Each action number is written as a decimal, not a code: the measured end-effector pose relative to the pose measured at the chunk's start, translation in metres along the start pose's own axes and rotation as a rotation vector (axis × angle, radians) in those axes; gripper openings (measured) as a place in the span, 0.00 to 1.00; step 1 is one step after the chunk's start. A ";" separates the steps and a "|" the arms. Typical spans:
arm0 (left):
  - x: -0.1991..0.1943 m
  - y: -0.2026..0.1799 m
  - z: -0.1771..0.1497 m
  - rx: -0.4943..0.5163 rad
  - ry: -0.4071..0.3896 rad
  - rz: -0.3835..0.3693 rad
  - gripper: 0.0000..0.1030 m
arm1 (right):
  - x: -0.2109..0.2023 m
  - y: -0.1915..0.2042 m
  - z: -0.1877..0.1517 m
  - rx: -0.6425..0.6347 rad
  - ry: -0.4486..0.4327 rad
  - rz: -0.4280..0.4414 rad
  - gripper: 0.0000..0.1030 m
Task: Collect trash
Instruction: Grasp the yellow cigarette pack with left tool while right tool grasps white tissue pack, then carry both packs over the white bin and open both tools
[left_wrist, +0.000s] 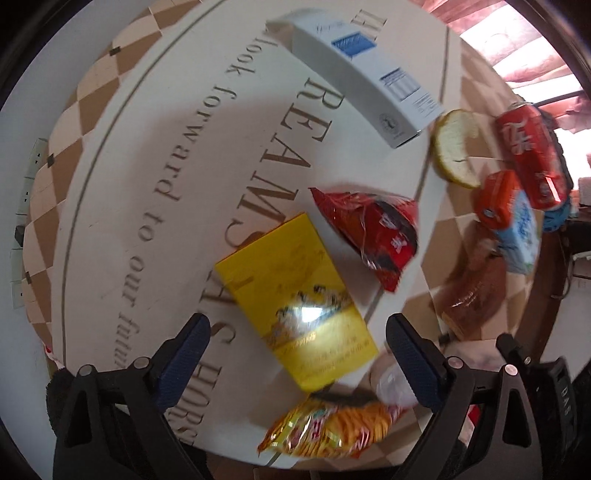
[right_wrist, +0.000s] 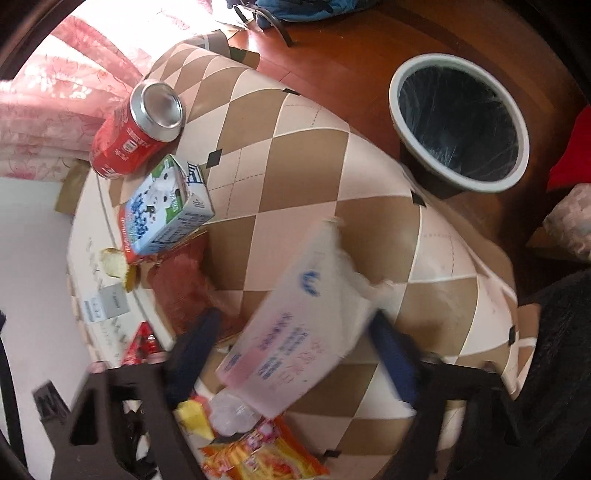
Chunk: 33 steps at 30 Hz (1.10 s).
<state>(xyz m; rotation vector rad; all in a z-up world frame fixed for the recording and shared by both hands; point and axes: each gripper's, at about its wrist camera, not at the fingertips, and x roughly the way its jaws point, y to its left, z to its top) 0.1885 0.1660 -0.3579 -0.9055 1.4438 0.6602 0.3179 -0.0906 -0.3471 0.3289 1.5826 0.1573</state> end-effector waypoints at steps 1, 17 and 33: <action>0.003 -0.001 0.001 0.001 -0.002 0.016 0.79 | 0.000 0.004 -0.001 -0.032 -0.008 -0.019 0.67; -0.012 0.013 -0.011 0.404 -0.149 0.291 0.60 | -0.005 0.020 -0.033 -0.550 0.077 -0.179 0.80; -0.009 0.069 -0.035 0.241 -0.152 0.156 0.55 | 0.014 0.018 -0.062 -0.443 -0.064 -0.207 0.48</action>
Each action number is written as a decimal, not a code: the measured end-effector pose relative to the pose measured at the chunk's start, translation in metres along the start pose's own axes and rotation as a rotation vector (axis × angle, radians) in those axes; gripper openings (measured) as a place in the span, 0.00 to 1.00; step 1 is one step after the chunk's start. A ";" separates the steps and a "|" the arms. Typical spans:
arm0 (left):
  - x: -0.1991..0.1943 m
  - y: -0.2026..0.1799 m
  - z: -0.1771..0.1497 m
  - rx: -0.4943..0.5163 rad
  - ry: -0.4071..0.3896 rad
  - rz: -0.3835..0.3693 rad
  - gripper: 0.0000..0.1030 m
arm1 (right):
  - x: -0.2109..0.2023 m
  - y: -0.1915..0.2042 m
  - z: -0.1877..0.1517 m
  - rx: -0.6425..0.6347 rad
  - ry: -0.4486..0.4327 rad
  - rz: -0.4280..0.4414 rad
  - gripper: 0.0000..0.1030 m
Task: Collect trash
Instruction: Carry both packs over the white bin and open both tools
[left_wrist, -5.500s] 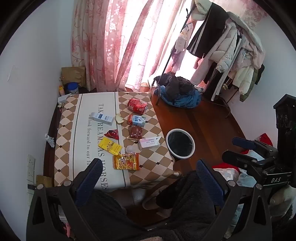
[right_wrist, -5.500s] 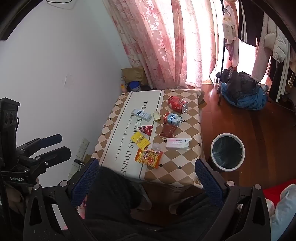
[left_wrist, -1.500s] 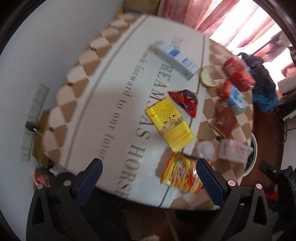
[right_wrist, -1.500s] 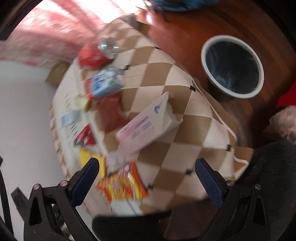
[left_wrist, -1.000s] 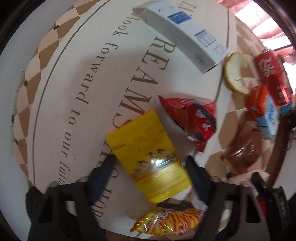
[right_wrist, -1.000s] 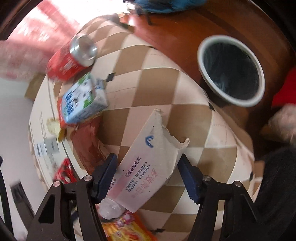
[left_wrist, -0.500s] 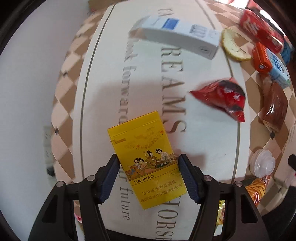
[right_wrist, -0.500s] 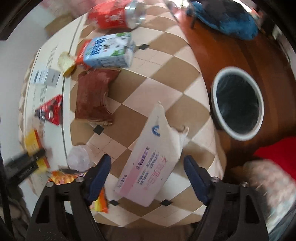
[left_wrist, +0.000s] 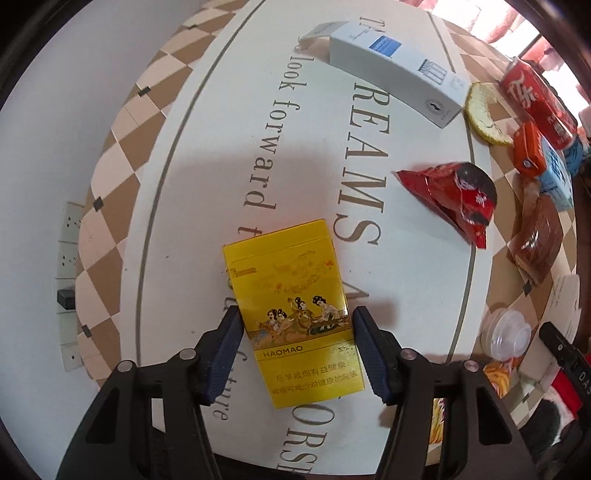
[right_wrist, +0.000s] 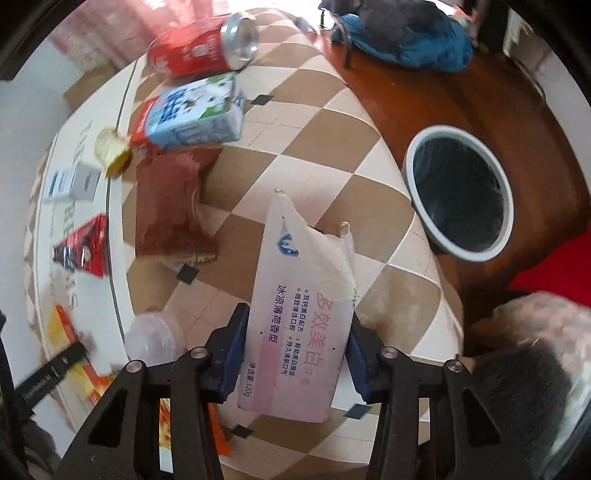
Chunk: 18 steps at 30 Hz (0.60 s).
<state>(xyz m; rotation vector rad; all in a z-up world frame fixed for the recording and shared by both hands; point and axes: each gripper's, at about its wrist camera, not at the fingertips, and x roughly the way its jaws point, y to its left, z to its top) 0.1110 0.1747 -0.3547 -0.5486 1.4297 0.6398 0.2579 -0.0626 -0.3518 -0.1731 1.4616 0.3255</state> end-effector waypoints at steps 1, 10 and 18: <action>-0.003 -0.002 -0.005 0.004 -0.016 0.004 0.55 | -0.003 0.001 -0.002 -0.009 -0.007 0.010 0.48; -0.060 -0.021 -0.046 0.058 -0.212 0.045 0.54 | -0.057 0.008 -0.017 -0.127 -0.122 0.095 0.48; -0.135 -0.046 -0.047 0.117 -0.406 0.023 0.54 | -0.128 -0.005 -0.021 -0.156 -0.244 0.192 0.48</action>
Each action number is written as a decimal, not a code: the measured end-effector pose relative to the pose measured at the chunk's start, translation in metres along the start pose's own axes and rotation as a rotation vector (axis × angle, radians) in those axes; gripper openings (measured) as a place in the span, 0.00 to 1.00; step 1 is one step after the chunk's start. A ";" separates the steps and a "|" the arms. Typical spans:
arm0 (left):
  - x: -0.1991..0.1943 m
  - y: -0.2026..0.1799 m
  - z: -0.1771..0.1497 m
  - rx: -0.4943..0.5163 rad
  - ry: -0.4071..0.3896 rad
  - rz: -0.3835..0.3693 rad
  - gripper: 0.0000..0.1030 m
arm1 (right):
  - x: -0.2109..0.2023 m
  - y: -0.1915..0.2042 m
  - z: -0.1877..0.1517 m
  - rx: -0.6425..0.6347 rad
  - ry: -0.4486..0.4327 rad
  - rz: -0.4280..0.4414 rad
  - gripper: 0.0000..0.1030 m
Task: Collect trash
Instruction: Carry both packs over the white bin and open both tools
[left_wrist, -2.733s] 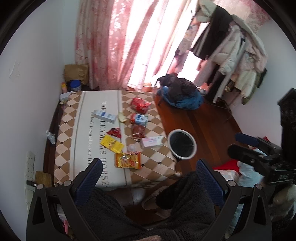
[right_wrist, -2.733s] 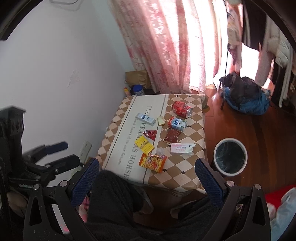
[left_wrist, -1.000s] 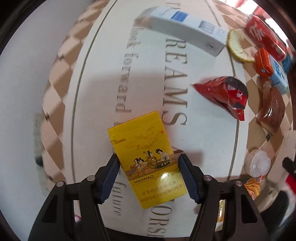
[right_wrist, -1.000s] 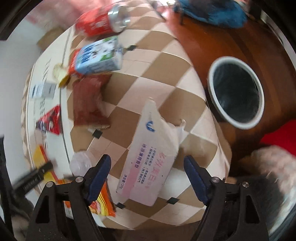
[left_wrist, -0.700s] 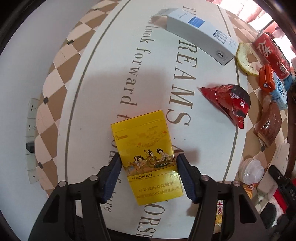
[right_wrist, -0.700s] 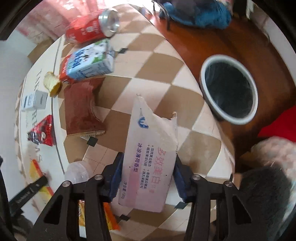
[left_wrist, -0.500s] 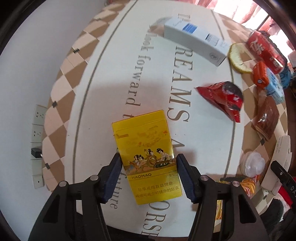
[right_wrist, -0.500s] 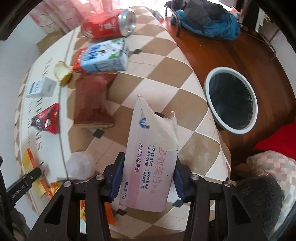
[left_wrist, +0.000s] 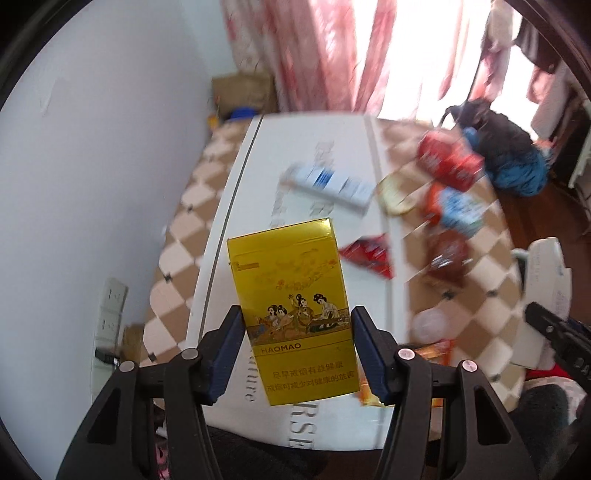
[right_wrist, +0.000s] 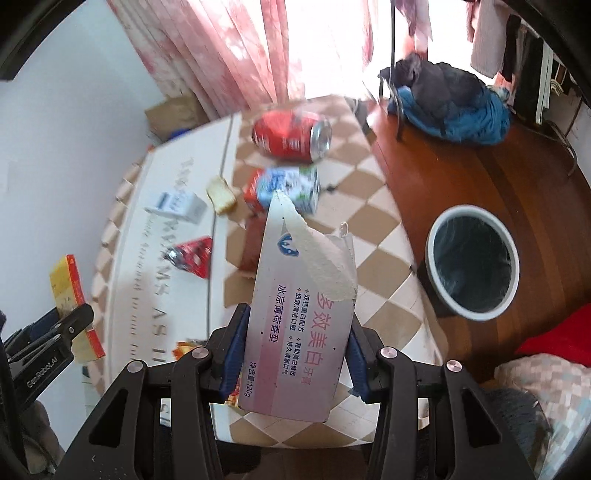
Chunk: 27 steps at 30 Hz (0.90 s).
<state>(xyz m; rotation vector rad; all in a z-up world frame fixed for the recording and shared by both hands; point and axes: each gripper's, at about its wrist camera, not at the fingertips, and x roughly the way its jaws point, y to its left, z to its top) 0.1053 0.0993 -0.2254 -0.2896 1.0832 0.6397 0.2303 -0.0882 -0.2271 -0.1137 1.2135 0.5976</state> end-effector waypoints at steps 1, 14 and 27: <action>-0.008 -0.005 0.003 0.010 -0.023 -0.010 0.54 | -0.009 -0.003 0.001 0.003 -0.014 0.010 0.48; -0.090 -0.172 0.063 0.201 -0.167 -0.300 0.54 | -0.105 -0.162 0.033 0.169 -0.166 0.034 0.48; 0.049 -0.405 0.081 0.380 0.208 -0.494 0.54 | 0.001 -0.364 0.052 0.278 0.062 -0.078 0.48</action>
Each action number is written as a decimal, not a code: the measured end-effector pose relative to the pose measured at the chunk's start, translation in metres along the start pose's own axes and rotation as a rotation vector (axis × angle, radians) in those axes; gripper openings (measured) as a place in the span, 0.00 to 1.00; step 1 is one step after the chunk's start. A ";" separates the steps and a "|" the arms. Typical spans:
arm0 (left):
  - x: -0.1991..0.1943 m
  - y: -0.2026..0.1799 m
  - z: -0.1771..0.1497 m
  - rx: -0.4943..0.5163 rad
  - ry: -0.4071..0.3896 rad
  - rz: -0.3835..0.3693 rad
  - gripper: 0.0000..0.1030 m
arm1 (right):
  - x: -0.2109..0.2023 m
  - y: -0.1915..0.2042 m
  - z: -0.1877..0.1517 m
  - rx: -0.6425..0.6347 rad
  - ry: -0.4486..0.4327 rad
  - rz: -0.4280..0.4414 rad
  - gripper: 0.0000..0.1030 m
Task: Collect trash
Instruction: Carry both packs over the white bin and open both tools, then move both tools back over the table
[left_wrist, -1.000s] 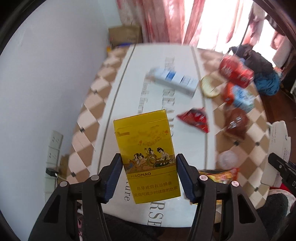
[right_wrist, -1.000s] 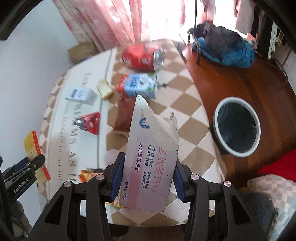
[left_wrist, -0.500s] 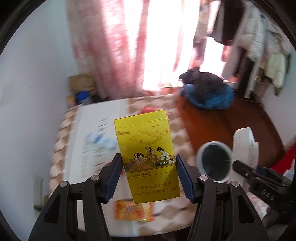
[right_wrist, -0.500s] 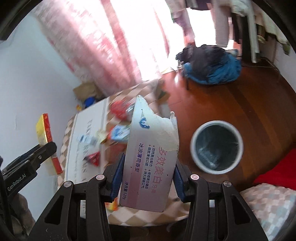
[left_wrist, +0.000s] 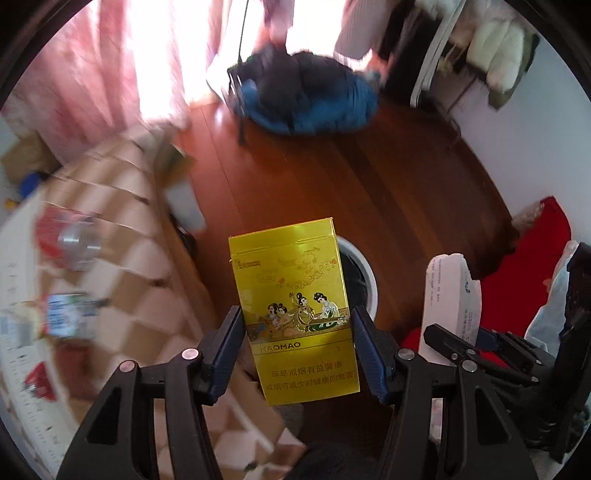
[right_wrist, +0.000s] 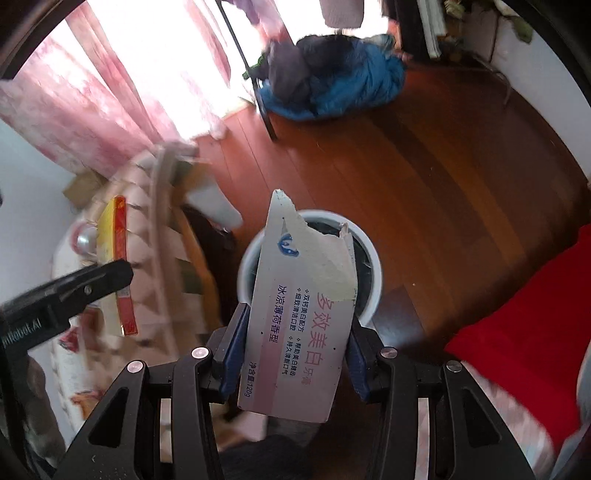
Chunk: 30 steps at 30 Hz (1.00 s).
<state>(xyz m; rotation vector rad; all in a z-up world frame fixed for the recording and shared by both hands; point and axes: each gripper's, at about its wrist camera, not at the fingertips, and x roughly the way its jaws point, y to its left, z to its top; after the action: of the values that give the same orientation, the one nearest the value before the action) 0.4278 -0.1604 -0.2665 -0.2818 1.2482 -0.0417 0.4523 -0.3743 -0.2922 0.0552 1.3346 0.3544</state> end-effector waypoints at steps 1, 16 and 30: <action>0.015 -0.003 0.006 -0.006 0.033 -0.004 0.54 | 0.013 -0.007 0.005 -0.002 0.025 -0.006 0.48; 0.113 0.004 0.025 -0.044 0.178 0.120 0.94 | 0.140 -0.052 0.021 0.044 0.226 -0.045 1.00; 0.098 -0.001 -0.013 -0.027 0.135 0.252 0.95 | 0.114 -0.048 -0.010 0.053 0.209 -0.232 1.00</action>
<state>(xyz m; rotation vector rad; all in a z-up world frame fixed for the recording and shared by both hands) 0.4472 -0.1816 -0.3609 -0.1449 1.4116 0.1758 0.4747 -0.3893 -0.4134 -0.0940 1.5395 0.1301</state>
